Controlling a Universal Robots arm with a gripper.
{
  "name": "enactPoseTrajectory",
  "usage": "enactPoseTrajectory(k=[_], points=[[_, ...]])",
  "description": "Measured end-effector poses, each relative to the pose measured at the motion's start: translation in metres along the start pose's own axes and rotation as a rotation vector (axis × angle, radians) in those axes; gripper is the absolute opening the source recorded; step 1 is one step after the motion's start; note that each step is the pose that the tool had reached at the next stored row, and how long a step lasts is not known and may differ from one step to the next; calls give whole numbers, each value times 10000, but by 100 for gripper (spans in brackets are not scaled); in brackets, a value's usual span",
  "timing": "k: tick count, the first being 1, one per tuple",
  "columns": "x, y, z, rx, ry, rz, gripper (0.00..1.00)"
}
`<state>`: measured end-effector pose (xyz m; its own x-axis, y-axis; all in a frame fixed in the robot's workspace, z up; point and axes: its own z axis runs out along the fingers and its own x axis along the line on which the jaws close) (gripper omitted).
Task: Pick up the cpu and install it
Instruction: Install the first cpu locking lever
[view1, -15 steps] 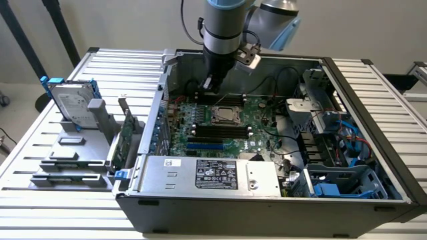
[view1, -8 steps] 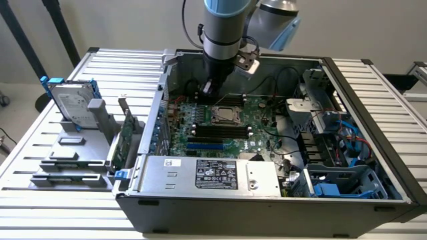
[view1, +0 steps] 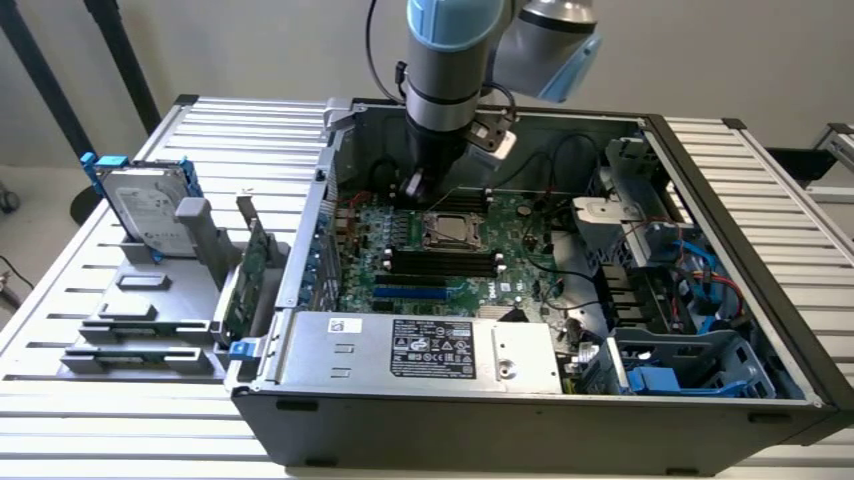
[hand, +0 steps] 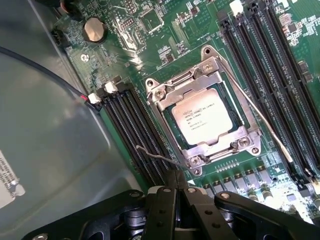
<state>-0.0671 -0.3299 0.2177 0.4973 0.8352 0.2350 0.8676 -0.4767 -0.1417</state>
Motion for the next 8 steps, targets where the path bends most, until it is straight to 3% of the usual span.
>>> enactPoseTrajectory(k=[3, 8], points=[[-14, 5, 52, -9, -12, 1, 11], [-16, -2, 118, -48, -83, 1, 11]])
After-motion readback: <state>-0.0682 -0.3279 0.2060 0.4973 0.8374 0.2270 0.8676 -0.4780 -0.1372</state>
